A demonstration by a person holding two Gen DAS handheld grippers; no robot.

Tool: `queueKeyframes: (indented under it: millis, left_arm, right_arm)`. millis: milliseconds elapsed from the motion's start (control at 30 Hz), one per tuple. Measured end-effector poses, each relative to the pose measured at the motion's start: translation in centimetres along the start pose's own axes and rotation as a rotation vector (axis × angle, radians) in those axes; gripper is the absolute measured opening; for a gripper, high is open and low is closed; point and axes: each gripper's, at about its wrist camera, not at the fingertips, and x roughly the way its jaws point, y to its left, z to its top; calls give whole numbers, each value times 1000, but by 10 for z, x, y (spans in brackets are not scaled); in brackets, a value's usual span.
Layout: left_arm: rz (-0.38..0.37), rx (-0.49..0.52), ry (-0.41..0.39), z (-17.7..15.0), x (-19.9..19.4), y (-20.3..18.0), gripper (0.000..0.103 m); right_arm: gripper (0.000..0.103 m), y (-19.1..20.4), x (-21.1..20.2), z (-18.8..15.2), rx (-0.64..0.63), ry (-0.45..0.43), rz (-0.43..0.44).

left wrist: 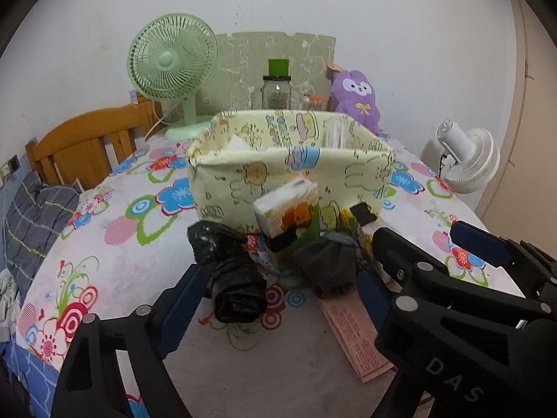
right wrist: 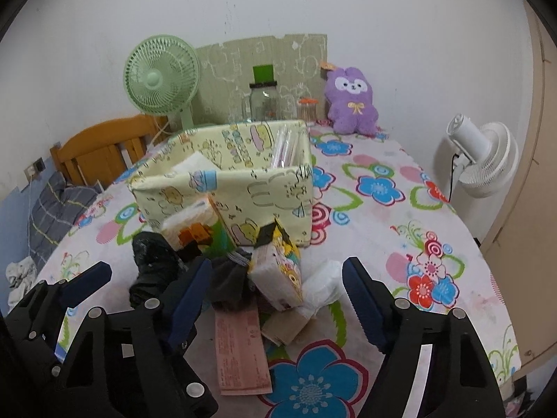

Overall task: Organize soft objects
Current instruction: 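Move both tools back toward the remaining items in front of the box, then grasp the grey sock with the left tool while the right tool grasps the white tissue pack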

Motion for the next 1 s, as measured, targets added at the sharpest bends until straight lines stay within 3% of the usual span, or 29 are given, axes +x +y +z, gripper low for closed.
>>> queueKeyframes:
  millis: [433,533,667,1000]
  left_arm:
    - [1,-16,74,-3,27,7,79]
    - [-4,-11,81,-4,30,6,79]
    - [-4,0,84,-4,30,2,79]
    - [-16,27,50,0,20,-14,79]
  right_arm:
    - [63,-1,38,-3,7,88,-3]
    - [55,0,46,-3,7,102,-9]
    - [31,-2,52,-4,17,115,-1]
    - [25,-16,35,-4,43,75,0]
